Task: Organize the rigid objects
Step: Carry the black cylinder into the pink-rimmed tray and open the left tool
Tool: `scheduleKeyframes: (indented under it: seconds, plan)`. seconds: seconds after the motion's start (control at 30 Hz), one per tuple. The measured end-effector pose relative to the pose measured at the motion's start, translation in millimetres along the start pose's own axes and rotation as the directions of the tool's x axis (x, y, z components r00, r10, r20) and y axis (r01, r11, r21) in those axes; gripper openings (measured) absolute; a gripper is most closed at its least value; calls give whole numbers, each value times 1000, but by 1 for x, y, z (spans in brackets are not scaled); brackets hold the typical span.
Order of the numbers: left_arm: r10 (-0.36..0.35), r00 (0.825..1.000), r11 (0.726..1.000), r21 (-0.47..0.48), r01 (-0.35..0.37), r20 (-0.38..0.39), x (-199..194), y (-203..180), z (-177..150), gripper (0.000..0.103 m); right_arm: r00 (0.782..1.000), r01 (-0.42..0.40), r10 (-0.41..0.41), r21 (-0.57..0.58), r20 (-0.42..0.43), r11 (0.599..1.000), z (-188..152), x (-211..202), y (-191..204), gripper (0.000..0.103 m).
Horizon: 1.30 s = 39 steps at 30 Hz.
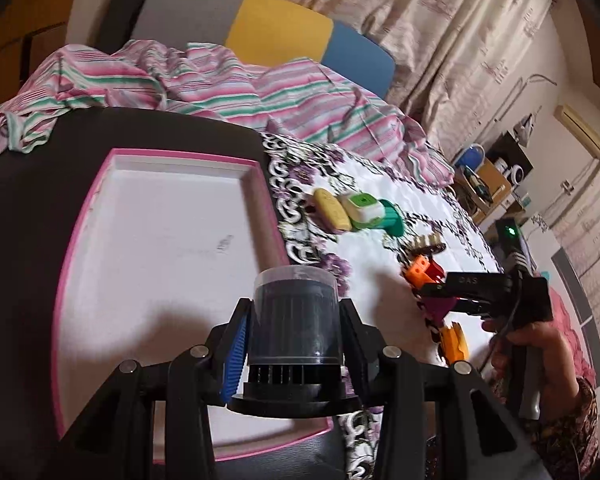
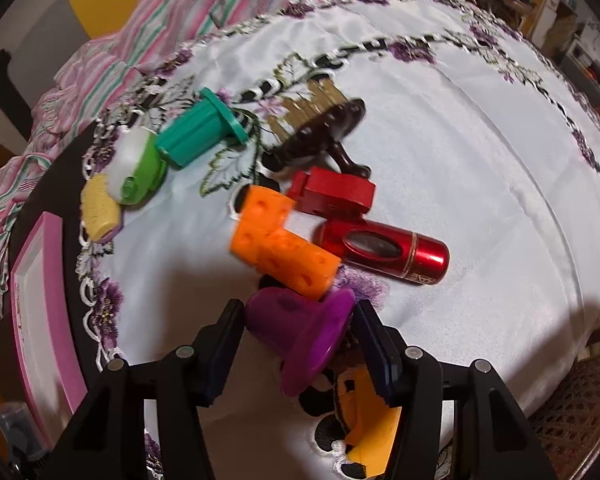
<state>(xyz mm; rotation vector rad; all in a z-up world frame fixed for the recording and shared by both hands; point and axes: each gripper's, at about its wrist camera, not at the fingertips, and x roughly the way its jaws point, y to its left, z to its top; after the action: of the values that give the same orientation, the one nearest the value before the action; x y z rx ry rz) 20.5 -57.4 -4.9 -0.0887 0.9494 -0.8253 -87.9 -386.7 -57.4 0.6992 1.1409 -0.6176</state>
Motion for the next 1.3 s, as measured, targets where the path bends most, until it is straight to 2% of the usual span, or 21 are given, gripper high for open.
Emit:
scheduleKeyframes:
  seconds: [0.1,0.17,0.23,0.4,0.5,0.77,1.03,1.17,1.3]
  plan:
    - [22,1000,999,-26,-22,-2,-1,17,4,43,999,-23,24,-34,28,999,-3,-7,8,45]
    - [35,999,999,-41,-35,-6,1,27,8,43,998,-31,34,-63,45,998,-7,-11,15,43]
    - [50,999,997,-60,-50,-10,4,38,13,43,998,-45,47,-84,29,995,-9,-8,22,33]
    - [67,997,994,-81,-69,-25,13,55,28,43,995,-99,100,-63,16,993,-11,-3,25,20]
    - [80,996,993,-86,-83,-29,22,62,40,43,989,-143,144,-38,30,989,-10,-4,23,20]
    - [97,994,983,-154,-103,-45,43,81,64,43,982,-185,186,-14,37,983,-5,-6,19,16]
    - [166,985,967,-185,-174,-56,70,95,88,43,961,-259,263,-53,84,964,-7,-18,35,11]
    - [205,977,958,-193,-211,-52,82,104,100,43,956,-268,274,-71,107,961,-6,-21,43,8]
    - [262,964,937,-224,-267,-53,89,120,111,43,951,-284,289,-62,110,957,-3,-20,42,7]
